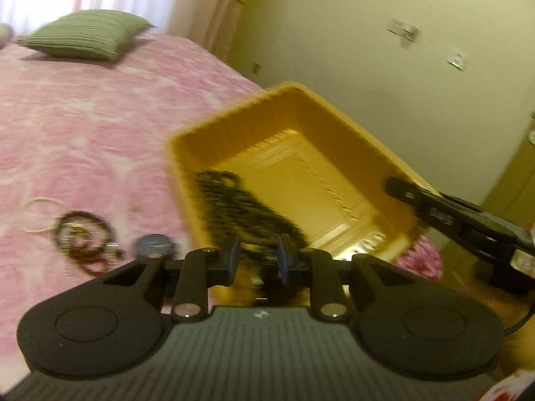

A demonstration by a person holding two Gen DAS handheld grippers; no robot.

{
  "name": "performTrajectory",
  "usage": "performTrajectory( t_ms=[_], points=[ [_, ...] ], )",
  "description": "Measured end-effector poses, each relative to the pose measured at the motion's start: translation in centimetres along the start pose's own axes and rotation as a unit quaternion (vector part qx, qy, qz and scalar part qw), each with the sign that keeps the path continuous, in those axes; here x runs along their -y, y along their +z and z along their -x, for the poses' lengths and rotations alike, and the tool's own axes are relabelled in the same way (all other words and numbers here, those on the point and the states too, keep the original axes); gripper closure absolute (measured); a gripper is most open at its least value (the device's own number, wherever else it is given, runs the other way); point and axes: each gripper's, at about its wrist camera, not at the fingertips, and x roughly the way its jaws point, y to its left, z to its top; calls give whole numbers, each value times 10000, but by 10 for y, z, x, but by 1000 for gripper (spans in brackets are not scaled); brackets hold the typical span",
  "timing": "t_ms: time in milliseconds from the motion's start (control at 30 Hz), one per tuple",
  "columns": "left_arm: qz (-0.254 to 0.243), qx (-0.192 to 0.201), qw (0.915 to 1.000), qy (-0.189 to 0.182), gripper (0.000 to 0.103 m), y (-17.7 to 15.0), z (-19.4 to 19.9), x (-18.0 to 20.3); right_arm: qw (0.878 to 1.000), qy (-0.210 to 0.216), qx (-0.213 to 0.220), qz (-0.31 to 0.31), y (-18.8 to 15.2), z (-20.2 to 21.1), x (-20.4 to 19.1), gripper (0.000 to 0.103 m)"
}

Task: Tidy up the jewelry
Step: 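Open the left gripper to release the black piece into the tray, then grasp the white pearl necklace in the pile with the left gripper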

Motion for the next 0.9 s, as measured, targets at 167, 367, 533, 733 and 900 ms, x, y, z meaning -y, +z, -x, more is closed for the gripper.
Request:
performTrajectory(
  t_ms=[167,367,533,733,900],
  points=[
    [291,271,9969,686,81,-1,25,-39,10000,0,2,7,0,0,0,94],
    [646,453,9875,1368,78,-5,51,-85,10000,-1,1,8,0,0,0,94],
    [779,483,9819,1660,76,-13,58,-101,10000,0,-1,6,0,1,0,94],
    [791,344,9821,1673,75,-28,50,-99,10000,-14,-4,26,0,0,-1,94],
    [581,234,9844,1645,75,-39,37,-85,10000,-16,-9,33,0,-1,-1,94]
  ],
)
